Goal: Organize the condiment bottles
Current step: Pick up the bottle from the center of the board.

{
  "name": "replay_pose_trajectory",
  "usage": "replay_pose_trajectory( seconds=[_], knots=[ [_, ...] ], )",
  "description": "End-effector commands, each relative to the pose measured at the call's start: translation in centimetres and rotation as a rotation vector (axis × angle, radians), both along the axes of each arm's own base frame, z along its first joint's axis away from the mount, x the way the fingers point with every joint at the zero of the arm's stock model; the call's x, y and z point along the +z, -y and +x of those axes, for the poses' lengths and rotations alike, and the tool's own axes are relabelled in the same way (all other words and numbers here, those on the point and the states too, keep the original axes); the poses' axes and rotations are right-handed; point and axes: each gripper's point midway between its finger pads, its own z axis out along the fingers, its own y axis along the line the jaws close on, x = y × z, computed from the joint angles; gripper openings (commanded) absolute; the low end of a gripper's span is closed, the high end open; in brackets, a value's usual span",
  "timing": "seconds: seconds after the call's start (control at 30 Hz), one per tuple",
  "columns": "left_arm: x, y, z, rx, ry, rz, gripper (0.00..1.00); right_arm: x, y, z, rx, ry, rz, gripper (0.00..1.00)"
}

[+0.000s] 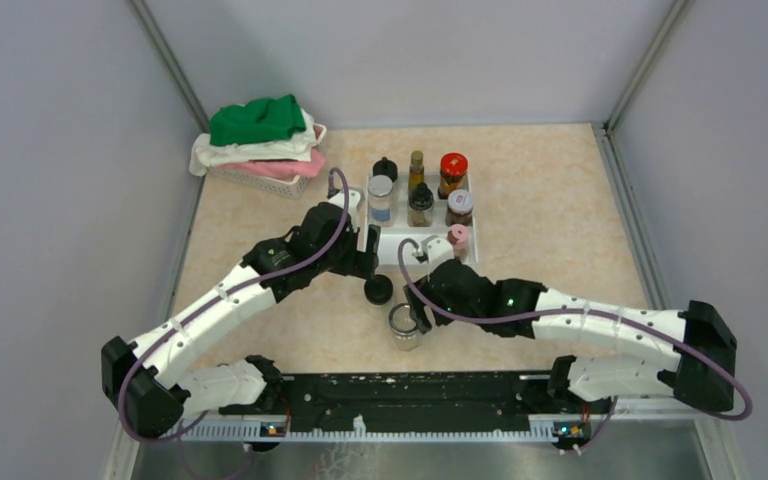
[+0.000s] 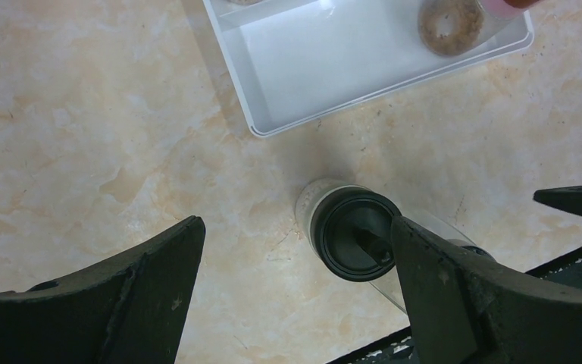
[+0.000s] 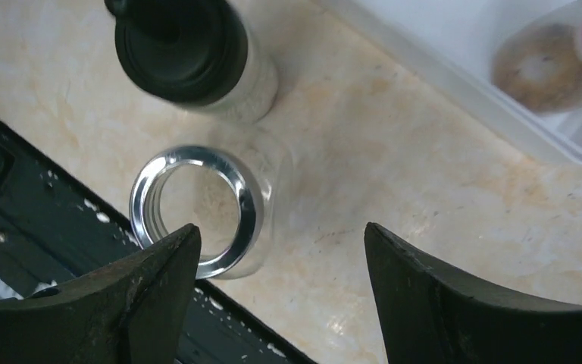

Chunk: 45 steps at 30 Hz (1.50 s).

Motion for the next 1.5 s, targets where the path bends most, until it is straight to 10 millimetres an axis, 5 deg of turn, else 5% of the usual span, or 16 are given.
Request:
replay_pose_trajectory(
  seconds=[0.0,0.17,0.6,0.93,1.23,1.47],
  knots=[
    [1.7,1.1,0.4,-0.025,0.031,-0.046,0.99,-1.8,-1.9,-1.9,0.069,-0.033,0.023,0.83],
    [1.7,0.9,0.0,-0.027,0.026,-0.048,0.99,-2.4,-3.7,-2.3,0.136,-0.033,0.065,0.92],
    [1.4,0.3,-0.4,-0.018,0.023,-0.045,0.99,-3.2,-7.4,-2.8,0.239,-0.048,0.027,0.9],
    [1.0,0.5,-0.5,-0.023,0.017,-0.049,0.99,-4.7,-4.4,-3.4,0.164,-0.069,-0.052,0.92],
    [1.0,1.1,-0.4,-0.037,0.008,-0.064,0.99,-3.4,-0.6,-2.3,0.016,-0.02,-0.099,0.91],
    [0.9,1.3,-0.5,-0.043,-0.004,-0.066,0.99,-1.0,-1.4,-3.4,0.101,-0.014,0.017,0.91]
  ],
)
